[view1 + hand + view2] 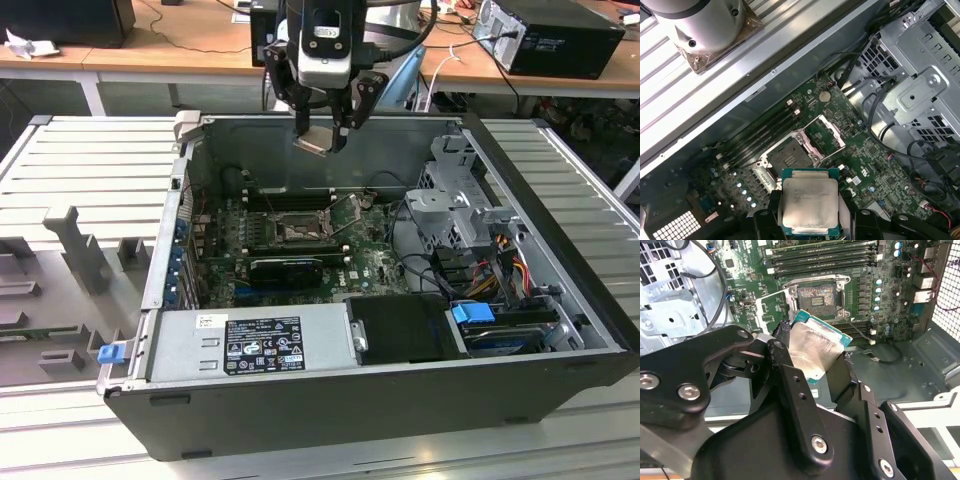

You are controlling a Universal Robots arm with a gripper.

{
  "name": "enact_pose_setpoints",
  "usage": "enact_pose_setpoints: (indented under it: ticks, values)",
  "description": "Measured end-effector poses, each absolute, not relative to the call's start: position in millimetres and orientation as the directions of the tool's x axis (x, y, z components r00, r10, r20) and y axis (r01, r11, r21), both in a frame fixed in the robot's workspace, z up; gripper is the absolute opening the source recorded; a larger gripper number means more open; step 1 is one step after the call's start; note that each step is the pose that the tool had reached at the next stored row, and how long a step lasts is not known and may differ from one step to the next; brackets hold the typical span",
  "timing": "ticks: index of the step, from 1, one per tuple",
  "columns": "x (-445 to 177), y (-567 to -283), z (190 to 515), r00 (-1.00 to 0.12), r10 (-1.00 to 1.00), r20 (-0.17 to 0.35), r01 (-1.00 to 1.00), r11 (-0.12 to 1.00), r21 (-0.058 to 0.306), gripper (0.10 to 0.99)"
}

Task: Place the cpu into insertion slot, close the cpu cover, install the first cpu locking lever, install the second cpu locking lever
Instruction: 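Place the cpu into insertion slot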

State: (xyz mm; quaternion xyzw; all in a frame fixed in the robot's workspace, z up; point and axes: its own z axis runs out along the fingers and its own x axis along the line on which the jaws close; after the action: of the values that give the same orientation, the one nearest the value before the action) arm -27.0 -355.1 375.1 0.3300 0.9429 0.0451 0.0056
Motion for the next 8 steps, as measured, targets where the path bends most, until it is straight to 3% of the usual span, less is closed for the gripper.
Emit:
enact_pose_setpoints:
  ticks: [8]
  values:
    - [-27.0, -355.1, 374.9, -0.738, 0.674, 0.019, 0.673, 0.734, 0.088, 0.537]
